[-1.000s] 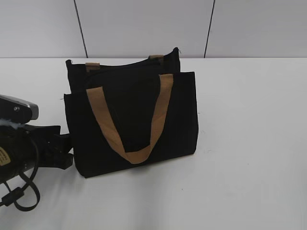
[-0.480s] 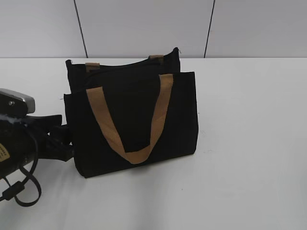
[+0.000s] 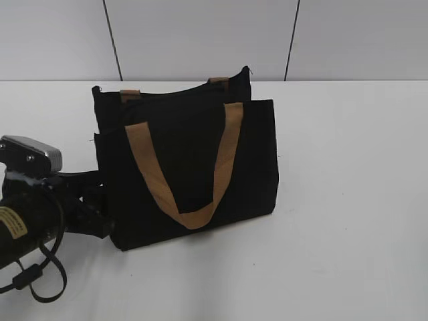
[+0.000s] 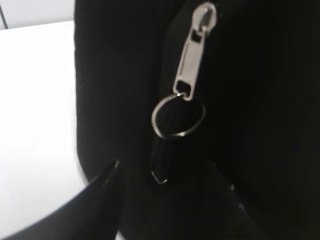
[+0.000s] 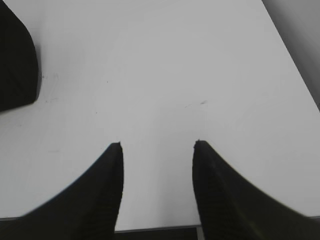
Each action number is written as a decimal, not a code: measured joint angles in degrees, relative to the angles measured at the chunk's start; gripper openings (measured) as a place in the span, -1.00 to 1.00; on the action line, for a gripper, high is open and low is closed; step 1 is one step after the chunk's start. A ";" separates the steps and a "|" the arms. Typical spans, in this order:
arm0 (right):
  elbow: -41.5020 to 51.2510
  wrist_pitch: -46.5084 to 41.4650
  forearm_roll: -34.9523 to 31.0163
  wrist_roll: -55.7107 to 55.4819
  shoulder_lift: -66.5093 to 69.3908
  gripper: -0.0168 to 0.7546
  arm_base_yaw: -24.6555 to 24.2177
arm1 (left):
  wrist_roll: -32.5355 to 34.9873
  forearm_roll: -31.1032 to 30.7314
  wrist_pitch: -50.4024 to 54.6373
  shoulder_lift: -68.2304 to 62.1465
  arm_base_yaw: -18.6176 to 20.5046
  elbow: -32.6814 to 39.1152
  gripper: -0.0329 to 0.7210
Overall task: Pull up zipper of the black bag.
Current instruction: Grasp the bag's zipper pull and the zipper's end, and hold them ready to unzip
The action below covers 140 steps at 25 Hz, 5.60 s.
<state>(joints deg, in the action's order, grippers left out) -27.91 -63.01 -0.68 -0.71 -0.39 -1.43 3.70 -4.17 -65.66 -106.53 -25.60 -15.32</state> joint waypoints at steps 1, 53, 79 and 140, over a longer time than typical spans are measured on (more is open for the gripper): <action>0.00 0.00 0.00 0.00 0.00 -0.03 0.00 | -0.05 -0.14 -1.73 -1.41 0.00 0.00 0.12; 0.00 0.00 0.00 0.00 0.00 -0.03 0.00 | -0.05 1.53 -3.89 -5.88 0.00 -3.83 -0.76; 0.00 0.00 0.00 0.00 0.00 -0.03 0.00 | -0.05 5.95 14.89 32.13 0.00 -1.12 -0.86; -45.41 30.01 -70.05 87.43 104.39 -0.03 35.01 | -2.39 4.95 56.67 34.74 0.00 -24.06 -0.86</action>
<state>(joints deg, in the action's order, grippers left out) -73.32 -33.00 -70.73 86.73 104.01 33.59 1.31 0.78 -8.99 -71.79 -25.60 -39.38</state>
